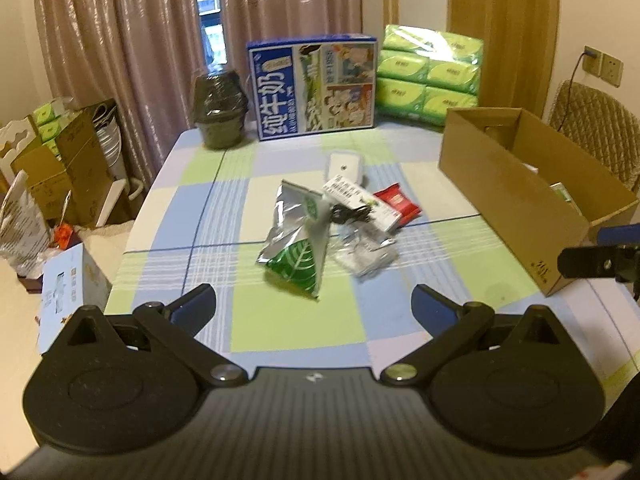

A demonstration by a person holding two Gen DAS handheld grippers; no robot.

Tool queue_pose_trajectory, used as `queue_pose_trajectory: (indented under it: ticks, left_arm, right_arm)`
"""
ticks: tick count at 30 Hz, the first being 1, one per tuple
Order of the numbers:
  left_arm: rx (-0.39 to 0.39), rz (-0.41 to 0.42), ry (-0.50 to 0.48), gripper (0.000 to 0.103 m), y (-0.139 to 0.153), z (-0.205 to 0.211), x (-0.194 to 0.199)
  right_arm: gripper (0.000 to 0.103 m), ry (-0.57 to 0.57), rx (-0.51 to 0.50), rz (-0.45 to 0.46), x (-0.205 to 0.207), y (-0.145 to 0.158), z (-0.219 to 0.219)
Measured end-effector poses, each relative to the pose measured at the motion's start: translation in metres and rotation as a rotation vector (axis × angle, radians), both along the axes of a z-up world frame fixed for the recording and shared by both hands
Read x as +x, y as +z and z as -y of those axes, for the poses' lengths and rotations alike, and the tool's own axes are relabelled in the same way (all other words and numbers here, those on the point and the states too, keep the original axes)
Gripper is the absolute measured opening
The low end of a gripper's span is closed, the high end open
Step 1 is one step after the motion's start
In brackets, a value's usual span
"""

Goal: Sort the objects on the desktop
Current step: 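Move both open tools toward the foil tea bag and clear plastic box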

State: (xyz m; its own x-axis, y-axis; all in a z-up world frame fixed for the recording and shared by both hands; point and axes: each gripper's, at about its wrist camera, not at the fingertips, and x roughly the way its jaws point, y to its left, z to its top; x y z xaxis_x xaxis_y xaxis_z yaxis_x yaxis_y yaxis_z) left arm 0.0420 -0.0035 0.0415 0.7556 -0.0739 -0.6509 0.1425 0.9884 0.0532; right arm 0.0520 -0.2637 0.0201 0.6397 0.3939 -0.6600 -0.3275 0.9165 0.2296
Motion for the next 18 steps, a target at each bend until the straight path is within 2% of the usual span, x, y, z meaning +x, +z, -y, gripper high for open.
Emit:
queue_pose_trajectory:
  ticks: [18]
  left_arm:
    - [-0.007,-0.039,0.033,0.102,-0.018,-0.022,0.007]
  right_arm:
    - [0.101,0.035,-0.025,-0.049,0.011,-0.024,-0.031]
